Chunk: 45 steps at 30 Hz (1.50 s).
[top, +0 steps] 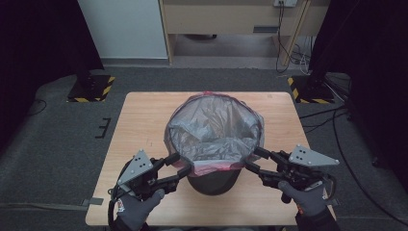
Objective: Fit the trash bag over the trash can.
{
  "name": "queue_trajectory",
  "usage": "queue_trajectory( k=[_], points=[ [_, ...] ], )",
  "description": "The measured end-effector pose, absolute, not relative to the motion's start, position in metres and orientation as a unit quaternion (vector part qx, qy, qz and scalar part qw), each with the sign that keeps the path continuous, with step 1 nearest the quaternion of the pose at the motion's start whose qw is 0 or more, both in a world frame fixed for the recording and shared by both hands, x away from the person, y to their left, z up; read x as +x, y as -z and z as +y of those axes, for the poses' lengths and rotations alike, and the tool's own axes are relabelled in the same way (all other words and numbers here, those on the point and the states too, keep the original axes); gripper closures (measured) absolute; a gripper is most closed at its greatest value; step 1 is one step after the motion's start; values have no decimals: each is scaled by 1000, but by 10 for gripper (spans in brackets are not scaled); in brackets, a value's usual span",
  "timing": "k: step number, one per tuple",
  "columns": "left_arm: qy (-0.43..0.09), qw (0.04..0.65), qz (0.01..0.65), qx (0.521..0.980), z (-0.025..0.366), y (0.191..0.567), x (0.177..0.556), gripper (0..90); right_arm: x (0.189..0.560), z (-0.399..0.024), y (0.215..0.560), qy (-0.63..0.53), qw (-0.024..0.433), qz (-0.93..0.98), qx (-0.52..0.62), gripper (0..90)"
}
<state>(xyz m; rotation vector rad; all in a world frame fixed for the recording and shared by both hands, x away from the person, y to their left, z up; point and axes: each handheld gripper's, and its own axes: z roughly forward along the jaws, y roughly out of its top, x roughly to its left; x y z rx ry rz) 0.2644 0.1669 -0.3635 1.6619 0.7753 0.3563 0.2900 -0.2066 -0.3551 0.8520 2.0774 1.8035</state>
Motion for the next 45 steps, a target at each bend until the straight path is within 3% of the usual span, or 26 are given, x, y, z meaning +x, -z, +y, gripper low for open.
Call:
queue_trajectory(
  k=[6, 16, 22, 25, 37, 41, 45],
  points=[
    [-162, 588, 342, 715, 165, 366, 266, 507, 291, -200, 362, -615, 143, 719, 292, 477],
    [-181, 574, 350, 717, 164, 369, 264, 657, 289, -200, 363, -608, 165, 716, 299, 717],
    [-183, 572, 348, 719, 165, 371, 263, 835, 288, -201, 363, -607, 163, 719, 296, 813],
    [-181, 574, 347, 719, 166, 371, 264, 875, 287, -201, 363, -607, 158, 723, 291, 847],
    [-199, 534, 325, 755, 166, 378, 263, 900, 288, -203, 366, -582, 162, 749, 273, 882],
    [-165, 558, 347, 736, 172, 383, 269, 899, 291, -206, 371, -569, 165, 756, 279, 877],
    [-165, 576, 356, 716, 177, 381, 270, 727, 293, -208, 372, -588, 151, 740, 289, 690]
  ],
)
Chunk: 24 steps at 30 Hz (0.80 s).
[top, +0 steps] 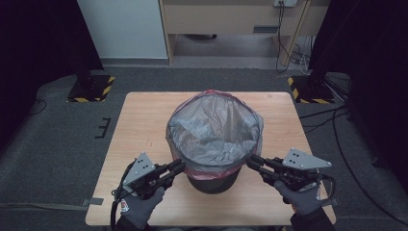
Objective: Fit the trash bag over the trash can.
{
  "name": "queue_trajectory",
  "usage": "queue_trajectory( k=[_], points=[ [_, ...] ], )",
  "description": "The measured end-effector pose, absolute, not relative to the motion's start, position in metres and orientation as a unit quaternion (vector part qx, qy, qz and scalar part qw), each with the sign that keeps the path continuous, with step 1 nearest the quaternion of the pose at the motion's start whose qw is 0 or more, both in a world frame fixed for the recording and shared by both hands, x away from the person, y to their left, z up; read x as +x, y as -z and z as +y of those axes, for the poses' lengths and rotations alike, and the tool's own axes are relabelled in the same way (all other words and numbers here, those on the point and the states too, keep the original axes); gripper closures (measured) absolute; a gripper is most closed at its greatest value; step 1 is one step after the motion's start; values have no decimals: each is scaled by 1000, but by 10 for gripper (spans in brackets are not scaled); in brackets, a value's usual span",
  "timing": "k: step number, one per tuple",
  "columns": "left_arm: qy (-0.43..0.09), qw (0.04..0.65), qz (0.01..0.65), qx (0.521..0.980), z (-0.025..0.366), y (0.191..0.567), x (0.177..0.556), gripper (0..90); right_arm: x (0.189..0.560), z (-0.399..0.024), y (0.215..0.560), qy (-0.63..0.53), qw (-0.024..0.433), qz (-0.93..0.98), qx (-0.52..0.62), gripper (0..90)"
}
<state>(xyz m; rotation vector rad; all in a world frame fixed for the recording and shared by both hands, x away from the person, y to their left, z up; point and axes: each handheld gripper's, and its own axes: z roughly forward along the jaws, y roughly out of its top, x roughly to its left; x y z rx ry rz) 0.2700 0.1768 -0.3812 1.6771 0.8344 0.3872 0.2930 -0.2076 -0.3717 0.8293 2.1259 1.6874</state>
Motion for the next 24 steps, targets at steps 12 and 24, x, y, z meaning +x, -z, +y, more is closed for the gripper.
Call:
queue_trajectory(
  k=[12, 24],
  points=[
    [-225, 632, 387, 633, 220, 345, 298, 443, 301, -236, 349, -648, 182, 674, 304, 468],
    [-222, 628, 389, 637, 206, 340, 372, 435, 376, -218, 325, -626, 242, 666, 324, 441]
  ],
)
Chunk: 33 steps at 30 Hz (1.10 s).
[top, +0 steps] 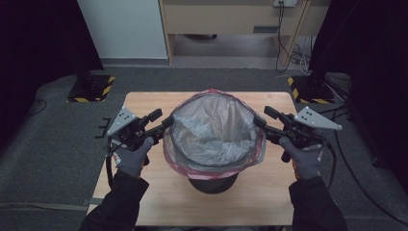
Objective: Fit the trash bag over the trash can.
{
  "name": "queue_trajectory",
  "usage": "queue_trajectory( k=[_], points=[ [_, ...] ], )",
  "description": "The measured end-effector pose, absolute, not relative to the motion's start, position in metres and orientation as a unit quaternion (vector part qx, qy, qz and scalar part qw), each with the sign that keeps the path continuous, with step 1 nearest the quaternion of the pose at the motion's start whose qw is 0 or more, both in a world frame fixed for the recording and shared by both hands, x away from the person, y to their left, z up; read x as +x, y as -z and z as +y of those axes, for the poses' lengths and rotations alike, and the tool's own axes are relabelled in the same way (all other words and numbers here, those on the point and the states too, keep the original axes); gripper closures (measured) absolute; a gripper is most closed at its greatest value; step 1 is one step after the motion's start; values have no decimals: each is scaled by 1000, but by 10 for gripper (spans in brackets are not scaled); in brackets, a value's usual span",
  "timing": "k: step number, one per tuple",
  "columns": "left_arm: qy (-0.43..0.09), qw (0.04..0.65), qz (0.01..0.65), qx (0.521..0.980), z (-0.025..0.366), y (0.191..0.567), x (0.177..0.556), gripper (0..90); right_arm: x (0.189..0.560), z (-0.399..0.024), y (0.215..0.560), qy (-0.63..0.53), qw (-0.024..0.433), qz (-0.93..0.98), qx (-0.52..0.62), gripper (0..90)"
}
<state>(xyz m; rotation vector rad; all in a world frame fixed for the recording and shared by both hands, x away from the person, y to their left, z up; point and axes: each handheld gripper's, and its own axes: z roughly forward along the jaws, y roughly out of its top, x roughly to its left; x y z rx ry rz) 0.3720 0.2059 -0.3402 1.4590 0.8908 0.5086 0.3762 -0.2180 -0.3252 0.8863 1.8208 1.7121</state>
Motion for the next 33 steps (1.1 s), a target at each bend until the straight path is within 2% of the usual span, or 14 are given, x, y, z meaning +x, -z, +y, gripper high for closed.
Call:
queue_trajectory(
  k=[8, 11, 13, 17, 26, 29, 33],
  points=[
    [-208, 635, 389, 634, 208, 340, 389, 475, 410, -217, 328, -609, 233, 680, 336, 527],
    [-204, 639, 389, 631, 210, 339, 392, 487, 413, -216, 331, -608, 225, 685, 333, 600],
    [-202, 645, 390, 625, 212, 339, 392, 492, 412, -216, 331, -610, 219, 685, 333, 681],
    [-206, 648, 392, 620, 217, 340, 394, 502, 414, -217, 332, -601, 218, 692, 335, 773],
    [-186, 652, 387, 625, 214, 346, 401, 511, 418, -215, 335, -595, 210, 700, 335, 853],
    [-180, 653, 388, 625, 214, 346, 401, 536, 419, -216, 336, -596, 214, 698, 334, 894],
    [-179, 640, 394, 635, 211, 347, 402, 614, 419, -216, 337, -593, 221, 699, 334, 900]
  ],
)
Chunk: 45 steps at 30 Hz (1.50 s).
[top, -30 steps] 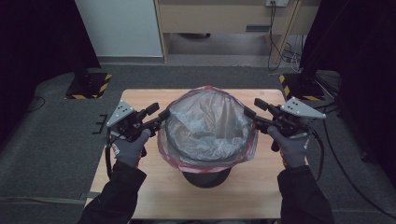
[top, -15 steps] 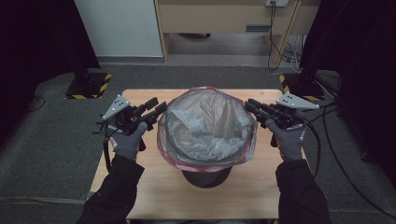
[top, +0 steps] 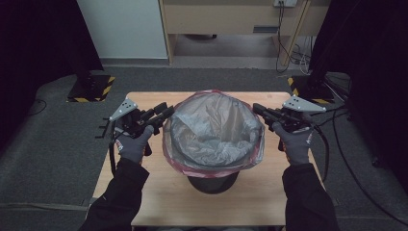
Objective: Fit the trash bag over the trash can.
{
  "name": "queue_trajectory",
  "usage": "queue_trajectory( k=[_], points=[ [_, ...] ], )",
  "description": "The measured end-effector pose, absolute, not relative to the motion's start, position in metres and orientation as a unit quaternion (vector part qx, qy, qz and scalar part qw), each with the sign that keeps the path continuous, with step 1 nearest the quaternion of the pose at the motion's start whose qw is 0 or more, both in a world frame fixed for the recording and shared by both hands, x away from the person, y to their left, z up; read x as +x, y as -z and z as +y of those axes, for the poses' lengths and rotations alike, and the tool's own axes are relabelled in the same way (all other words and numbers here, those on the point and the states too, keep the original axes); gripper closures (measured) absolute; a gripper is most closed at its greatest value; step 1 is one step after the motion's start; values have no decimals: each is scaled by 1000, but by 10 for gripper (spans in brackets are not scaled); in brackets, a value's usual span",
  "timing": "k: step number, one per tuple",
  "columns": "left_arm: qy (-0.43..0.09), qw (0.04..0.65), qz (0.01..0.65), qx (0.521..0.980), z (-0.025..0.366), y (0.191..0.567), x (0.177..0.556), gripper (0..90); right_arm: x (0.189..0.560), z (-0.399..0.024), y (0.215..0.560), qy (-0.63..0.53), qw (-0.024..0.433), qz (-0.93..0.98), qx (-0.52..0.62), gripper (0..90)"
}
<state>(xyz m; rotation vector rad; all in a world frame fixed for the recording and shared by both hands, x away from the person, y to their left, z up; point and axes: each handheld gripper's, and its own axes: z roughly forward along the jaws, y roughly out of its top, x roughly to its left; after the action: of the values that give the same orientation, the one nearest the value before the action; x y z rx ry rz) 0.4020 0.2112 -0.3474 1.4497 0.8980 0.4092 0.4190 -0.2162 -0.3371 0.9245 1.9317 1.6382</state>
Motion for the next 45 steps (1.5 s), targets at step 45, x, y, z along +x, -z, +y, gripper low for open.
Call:
queue_trajectory(
  k=[45],
  points=[
    [-211, 561, 432, 674, 185, 362, 415, 900, 435, -201, 352, -547, 255, 711, 361, 900]
  ],
)
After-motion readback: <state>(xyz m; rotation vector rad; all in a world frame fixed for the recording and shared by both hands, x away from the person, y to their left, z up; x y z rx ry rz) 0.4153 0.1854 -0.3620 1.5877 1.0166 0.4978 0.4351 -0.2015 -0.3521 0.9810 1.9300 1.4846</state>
